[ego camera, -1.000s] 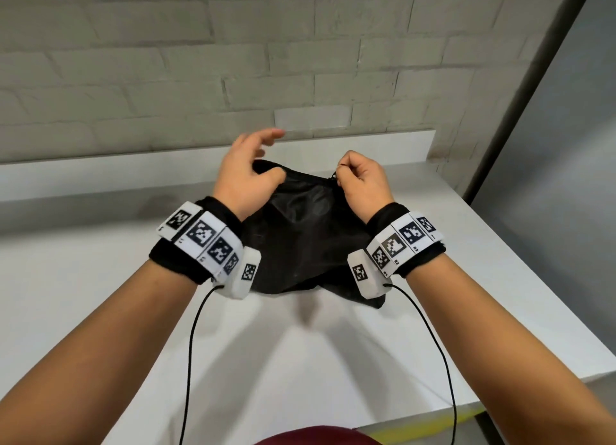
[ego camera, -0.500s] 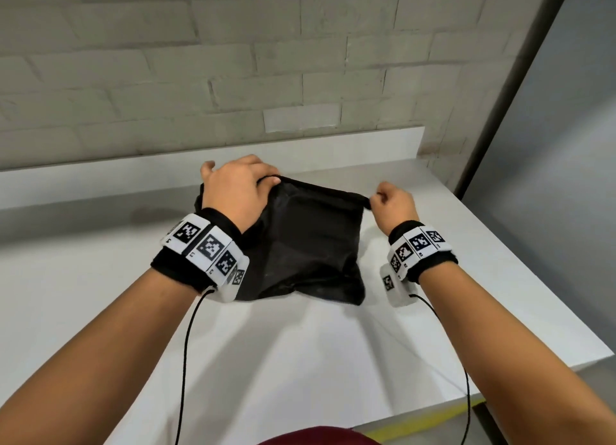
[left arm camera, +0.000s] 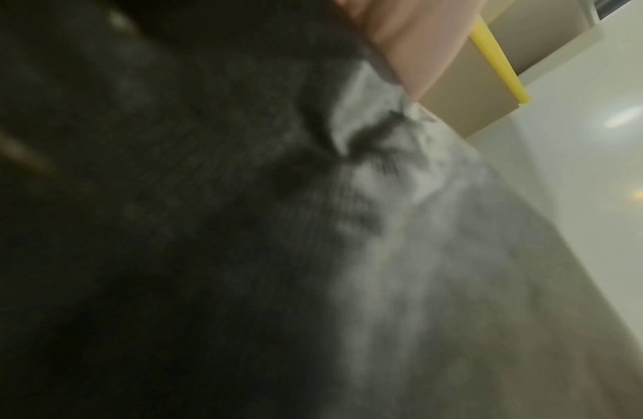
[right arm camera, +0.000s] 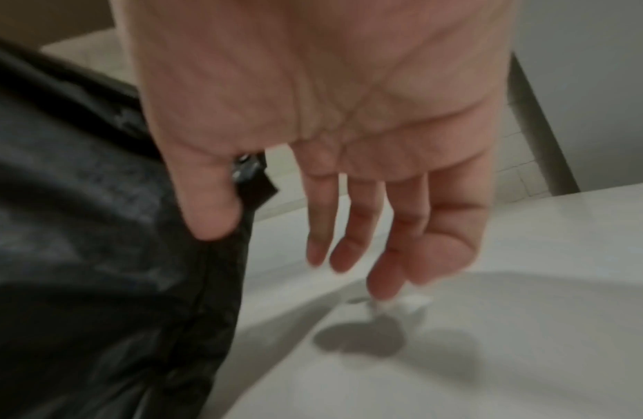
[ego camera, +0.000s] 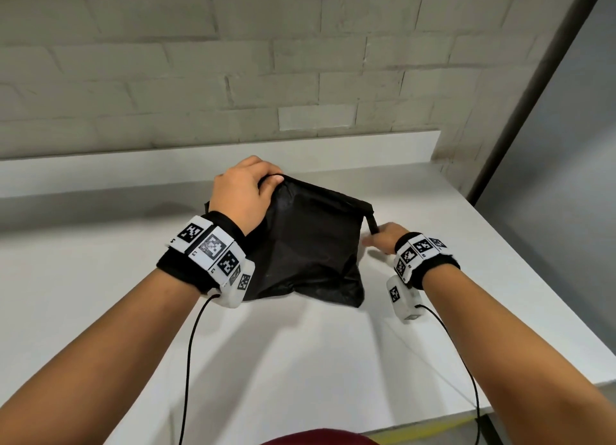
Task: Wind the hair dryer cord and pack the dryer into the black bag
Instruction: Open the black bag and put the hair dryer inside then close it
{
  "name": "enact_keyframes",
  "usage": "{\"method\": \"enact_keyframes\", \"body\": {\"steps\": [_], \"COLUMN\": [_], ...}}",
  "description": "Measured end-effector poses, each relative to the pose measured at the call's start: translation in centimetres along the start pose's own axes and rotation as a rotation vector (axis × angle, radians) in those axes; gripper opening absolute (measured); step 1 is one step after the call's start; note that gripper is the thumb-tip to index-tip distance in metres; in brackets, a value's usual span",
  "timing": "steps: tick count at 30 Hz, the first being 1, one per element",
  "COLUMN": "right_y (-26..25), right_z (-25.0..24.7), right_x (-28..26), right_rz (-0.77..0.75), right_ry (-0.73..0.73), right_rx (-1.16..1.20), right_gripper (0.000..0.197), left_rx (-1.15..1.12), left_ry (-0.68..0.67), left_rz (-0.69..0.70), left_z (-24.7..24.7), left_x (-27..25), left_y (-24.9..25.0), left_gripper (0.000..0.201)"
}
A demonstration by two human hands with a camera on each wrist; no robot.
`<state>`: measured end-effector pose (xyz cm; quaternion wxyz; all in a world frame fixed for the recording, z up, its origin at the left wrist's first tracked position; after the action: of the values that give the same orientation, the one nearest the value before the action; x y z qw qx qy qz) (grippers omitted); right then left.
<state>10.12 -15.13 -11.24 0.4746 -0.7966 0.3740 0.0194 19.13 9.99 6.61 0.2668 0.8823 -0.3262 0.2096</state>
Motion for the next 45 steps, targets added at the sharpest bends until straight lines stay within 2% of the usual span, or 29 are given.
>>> {"method": "enact_keyframes", "body": {"steps": [2, 5, 8, 11, 13, 14, 16, 18, 23, 24, 26, 28, 31, 33, 35, 36, 38, 41, 43, 45], "right_y": [-0.4, -1.5, -3.5, -5.0, -5.9, -5.9, -5.7, -5.3, -4.8, -4.9, -4.8, -4.3, -3.3, -2.7, -2.6, -2.6, -2.7, -3.5, -4.2, -4.9], "right_z": [0.1, -1.0, -1.6, -1.3, -0.8, -0.8, -1.4, -2.4, -3.3, -3.4, -3.5, -3.6, -2.6, -1.0, 1.0, 1.5, 1.6, 0.8, 0.0, -0.8], "right_x": [0.2, 0.1, -0.5, -1.2, -1.6, -1.6, -1.5, -1.4, -0.5, -0.6, -0.8, -0.9, -0.6, -0.6, -1.2, -1.5, -1.6, -1.5, -1.4, -0.9], "right_rz": [-0.012, -0.058, -0.170, -0.251, -0.302, -0.331, -0.400, -0.430, -0.490, -0.500, -0.495, -0.461, -0.316, -0.173, -0.086, -0.072, -0.079, -0.123, -0.176, -0.242], "right_ry": [0.038, 0.122, 0.054, -0.103, -0.200, -0.190, -0.048, 0.093, 0.209, 0.221, 0.255, 0.285, 0.251, 0.132, -0.046, -0.093, -0.085, -0.007, 0.044, 0.109], "right_rx": [0.088, 0.491, 0.920, 1.158, 1.133, 1.062, 0.896, 0.831, 0.804, 0.809, 0.841, 0.895, 0.915, 0.797, 0.597, 0.569, 0.649, 0.814, 0.806, 0.765], "right_gripper": [0.023, 0.031, 0.030, 0.031, 0.033, 0.035, 0.039, 0.040, 0.052, 0.051, 0.043, 0.037, 0.031, 0.034, 0.021, 0.015, 0.017, 0.023, 0.019, 0.014], "left_rx": [-0.024, -0.032, -0.032, -0.033, -0.026, -0.013, 0.038, 0.079, -0.021, -0.055, -0.160, -0.291, -0.535, -0.661, -0.795, -0.869, -0.974, -0.948, -0.886, -0.842], "left_ry": [-0.015, -0.032, -0.034, -0.028, -0.029, -0.038, -0.095, -0.196, -0.477, -0.505, -0.535, -0.545, -0.470, -0.425, -0.388, -0.380, -0.420, -0.550, -0.518, -0.411], "left_rz": [0.017, 0.028, 0.015, 0.015, 0.025, 0.031, 0.034, 0.000, -0.193, -0.229, -0.291, -0.338, -0.423, -0.479, -0.559, -0.591, -0.569, -0.444, -0.449, -0.507], "left_z": [0.2, 0.2, 0.0, 0.0, -0.1, -0.2, -0.1, 0.0, 0.3, 0.2, 0.3, 0.7, 1.5, 2.2, 3.0, 3.4, 3.9, 4.7, 5.4, 5.9], "left_x": [0.0, 0.1, 0.2, 0.3, 0.3, 0.3, 0.3, 0.2, -0.1, -0.2, -0.4, -1.0, -1.9, -2.6, -3.3, -3.5, -4.0, -4.6, -4.8, -4.5], "left_y": [0.1, -0.1, -0.6, -0.8, -0.7, -0.6, -0.7, -1.5, -4.9, -5.8, -7.1, -7.7, -8.4, -8.6, -9.1, -9.2, -9.1, -8.8, -9.8, -11.1], "left_gripper": [0.018, 0.019, 0.019, 0.019, 0.020, 0.022, 0.026, 0.036, 0.069, 0.067, 0.046, 0.029, 0.023, 0.020, 0.019, 0.020, 0.023, 0.054, 0.063, 0.054]}}
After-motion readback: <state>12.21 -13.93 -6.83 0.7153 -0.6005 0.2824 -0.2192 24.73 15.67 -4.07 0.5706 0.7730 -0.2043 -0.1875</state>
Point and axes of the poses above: each hand's wrist, its own x-axis towards the middle knuckle, its own z-axis out of the palm, y = z × x, the point moved 9 cm from there along x, towards the middle knuckle, and after that the axes turned 12 degrees about x, right-handed, at the moved point
